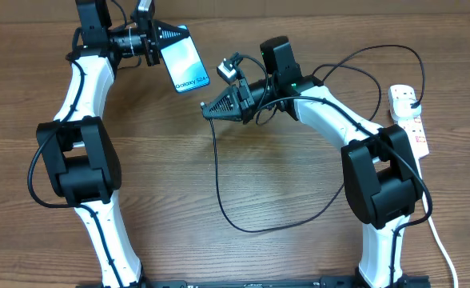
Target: Plug charger to phone and switch on socket
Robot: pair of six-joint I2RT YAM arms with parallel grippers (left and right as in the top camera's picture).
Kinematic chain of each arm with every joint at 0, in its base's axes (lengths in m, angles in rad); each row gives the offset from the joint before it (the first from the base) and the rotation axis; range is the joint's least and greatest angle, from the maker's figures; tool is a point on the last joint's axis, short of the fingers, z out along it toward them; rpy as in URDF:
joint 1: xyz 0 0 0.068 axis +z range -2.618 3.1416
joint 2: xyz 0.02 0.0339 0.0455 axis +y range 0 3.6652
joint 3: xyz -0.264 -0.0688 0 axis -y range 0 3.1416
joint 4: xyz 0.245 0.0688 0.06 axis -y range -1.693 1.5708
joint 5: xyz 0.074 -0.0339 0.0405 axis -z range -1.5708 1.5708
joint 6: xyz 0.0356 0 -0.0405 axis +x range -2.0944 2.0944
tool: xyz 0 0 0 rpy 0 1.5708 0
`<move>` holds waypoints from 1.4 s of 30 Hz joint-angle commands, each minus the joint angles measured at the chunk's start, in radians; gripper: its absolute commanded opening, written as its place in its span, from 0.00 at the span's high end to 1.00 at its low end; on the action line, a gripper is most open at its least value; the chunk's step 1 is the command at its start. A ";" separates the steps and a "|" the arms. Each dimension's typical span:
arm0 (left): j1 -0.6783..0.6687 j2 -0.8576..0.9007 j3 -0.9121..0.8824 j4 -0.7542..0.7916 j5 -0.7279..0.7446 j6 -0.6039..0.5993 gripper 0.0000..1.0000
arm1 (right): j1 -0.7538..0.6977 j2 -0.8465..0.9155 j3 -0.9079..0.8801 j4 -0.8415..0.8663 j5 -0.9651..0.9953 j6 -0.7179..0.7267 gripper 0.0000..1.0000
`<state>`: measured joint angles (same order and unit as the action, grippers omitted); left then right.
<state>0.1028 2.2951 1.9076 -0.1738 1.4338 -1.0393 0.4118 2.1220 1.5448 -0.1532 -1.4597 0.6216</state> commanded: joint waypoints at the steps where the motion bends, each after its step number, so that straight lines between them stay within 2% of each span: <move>1: 0.003 -0.031 0.007 0.060 -0.023 -0.161 0.96 | -0.015 -0.001 0.018 0.121 0.008 0.170 0.96; 7: 0.003 -0.031 0.007 0.104 -0.066 -0.297 0.95 | -0.026 -0.001 0.018 0.319 0.049 0.345 0.96; 15: 0.003 -0.031 0.007 0.113 -0.076 -0.278 0.96 | -0.026 -0.001 0.018 0.507 0.072 0.512 0.96; 32: -0.018 -0.031 0.007 0.126 -0.059 -0.266 0.96 | -0.026 -0.001 0.018 0.523 0.098 0.504 0.96; 42: -0.025 -0.031 0.007 0.127 -0.002 -0.265 0.96 | -0.026 -0.001 0.018 0.522 0.116 0.504 0.96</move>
<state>0.0849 2.2951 1.9076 -0.0547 1.3647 -1.3075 0.3866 2.1220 1.5486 0.3653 -1.3609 1.1286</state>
